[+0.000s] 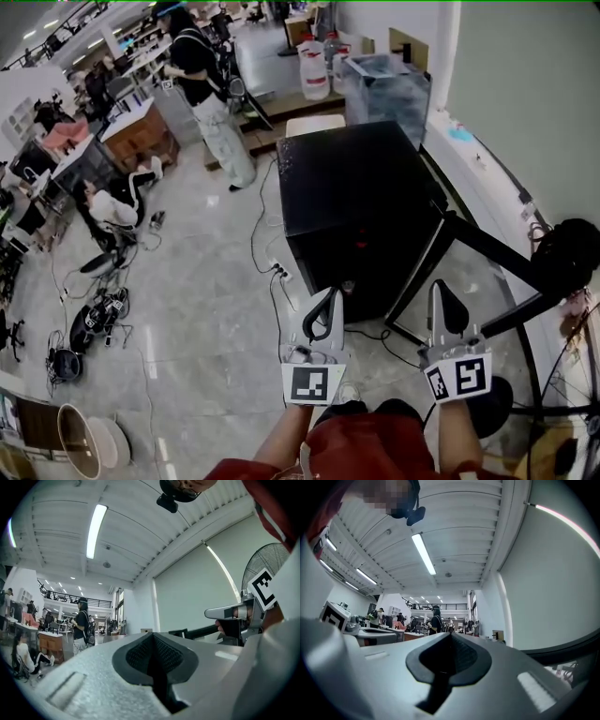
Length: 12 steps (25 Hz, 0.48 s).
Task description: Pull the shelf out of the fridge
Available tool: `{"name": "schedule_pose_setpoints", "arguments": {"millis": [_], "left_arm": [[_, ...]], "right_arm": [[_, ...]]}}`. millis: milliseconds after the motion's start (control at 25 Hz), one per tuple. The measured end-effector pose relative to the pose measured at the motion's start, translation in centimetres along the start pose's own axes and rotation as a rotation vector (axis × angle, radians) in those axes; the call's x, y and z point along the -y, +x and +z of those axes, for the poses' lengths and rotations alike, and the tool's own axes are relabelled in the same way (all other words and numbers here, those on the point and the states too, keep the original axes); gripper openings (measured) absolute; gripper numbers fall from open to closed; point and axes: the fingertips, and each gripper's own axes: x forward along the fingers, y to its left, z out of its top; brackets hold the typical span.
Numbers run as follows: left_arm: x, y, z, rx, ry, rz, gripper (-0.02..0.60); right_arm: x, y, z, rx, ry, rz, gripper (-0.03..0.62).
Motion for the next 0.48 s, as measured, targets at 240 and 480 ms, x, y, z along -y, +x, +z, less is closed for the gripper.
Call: {"name": "schedule_pose_setpoints", "arguments": {"millis": [240,480], "left_arm": [[-1.1,2.2,-0.8,-0.007,0.012,-0.006,0.002],[-1.0,4.3,-1.9,-0.017,0.041,-0.003,0.002]], "right_arm": [[0.7,2.2,-0.8,-0.001,-0.002,-0.006,-0.002],[2.0,4.0,-2.2,0.008,0.021,0.002,-0.002]]}}
